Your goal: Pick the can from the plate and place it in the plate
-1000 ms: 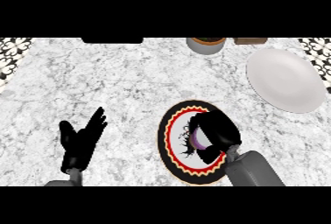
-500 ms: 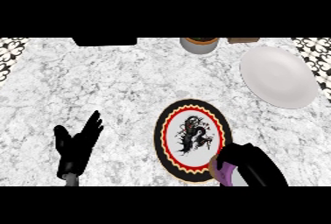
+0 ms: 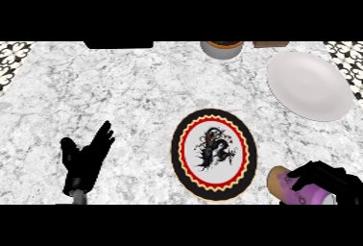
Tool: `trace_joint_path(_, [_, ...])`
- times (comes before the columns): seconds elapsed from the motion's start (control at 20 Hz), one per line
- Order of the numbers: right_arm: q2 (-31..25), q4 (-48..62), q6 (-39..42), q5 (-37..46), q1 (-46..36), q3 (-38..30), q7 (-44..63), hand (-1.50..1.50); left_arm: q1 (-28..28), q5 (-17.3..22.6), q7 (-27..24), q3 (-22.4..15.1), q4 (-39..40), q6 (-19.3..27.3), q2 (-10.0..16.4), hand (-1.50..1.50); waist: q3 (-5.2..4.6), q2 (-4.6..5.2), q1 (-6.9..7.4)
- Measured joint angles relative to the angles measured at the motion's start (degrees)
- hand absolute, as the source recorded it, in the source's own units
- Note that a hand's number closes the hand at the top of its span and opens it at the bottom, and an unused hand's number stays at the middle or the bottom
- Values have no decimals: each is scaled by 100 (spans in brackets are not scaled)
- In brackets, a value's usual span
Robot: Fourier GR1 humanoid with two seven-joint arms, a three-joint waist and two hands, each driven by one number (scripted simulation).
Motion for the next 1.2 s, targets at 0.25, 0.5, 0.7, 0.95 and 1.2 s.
trace_joint_path(0.25, [51,421,252,-1033,-362,-831,105,150,-39,11,35,-14,-14,-65,-7,0,0,12,68])
trace_joint_path(0.5, [-63,1651,439,-1833,-1341,-1625,-114,150,-114,-42,-58,6,122,-83,-13,0,0,25,125])
trace_joint_path(0.7, [-227,3007,246,-1807,-2258,-2036,-562,150,-134,-50,48,-49,21,-91,-57,0,2,32,167])
trace_joint_path(0.95, [-472,4842,-175,-1691,-3609,-2456,-988,150,-207,-104,105,-101,43,-102,-75,0,8,61,269])
trace_joint_path(1.2, [-794,6798,-402,-1610,-4739,-2777,-1759,150,-253,-109,77,-104,48,-144,-77,0,13,95,354])
